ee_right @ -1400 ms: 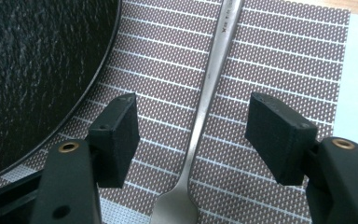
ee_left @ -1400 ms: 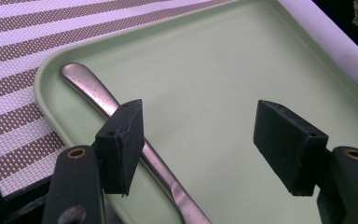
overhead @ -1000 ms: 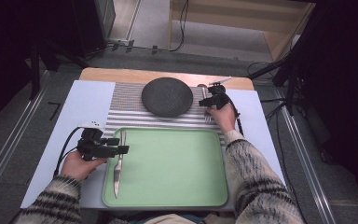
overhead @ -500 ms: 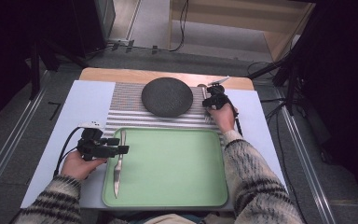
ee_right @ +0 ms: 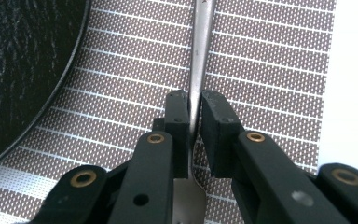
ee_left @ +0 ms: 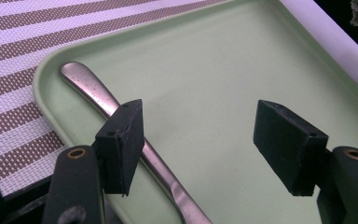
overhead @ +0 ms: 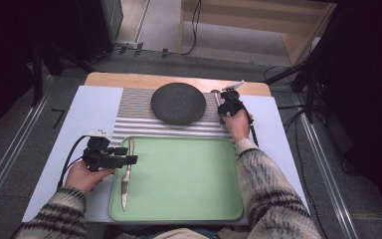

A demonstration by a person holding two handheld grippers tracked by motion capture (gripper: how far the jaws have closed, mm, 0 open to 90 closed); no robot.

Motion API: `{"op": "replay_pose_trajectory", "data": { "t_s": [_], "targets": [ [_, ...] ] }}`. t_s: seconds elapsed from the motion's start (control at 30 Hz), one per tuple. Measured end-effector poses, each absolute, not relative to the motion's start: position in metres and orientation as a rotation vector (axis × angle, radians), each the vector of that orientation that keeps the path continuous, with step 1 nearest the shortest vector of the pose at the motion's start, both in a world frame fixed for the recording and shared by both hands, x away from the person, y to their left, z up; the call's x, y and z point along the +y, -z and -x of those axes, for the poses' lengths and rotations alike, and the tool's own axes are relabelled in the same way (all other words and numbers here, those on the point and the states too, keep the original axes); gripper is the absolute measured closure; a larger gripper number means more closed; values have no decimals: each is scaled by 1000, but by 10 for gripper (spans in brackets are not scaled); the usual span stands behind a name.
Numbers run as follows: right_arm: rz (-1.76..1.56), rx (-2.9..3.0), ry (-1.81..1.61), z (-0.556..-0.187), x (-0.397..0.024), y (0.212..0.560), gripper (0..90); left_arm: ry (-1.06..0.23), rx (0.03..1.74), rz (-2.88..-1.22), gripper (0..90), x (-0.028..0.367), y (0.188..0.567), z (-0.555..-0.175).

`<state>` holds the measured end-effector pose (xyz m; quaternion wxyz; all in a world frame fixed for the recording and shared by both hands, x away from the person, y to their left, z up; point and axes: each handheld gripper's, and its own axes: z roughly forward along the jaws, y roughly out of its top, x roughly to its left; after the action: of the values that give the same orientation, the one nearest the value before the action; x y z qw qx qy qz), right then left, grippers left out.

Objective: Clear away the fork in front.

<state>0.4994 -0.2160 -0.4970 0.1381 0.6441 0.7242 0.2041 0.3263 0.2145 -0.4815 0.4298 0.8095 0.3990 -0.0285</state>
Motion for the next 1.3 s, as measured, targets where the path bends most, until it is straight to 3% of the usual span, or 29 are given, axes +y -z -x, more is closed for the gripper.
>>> {"op": "replay_pose_trajectory", "data": {
  "t_s": [1.3],
  "targets": [
    [-1924,2113,-640,-502,-232,490,834,74,1001,-2016,342,215,482,-327]
  ]
}}
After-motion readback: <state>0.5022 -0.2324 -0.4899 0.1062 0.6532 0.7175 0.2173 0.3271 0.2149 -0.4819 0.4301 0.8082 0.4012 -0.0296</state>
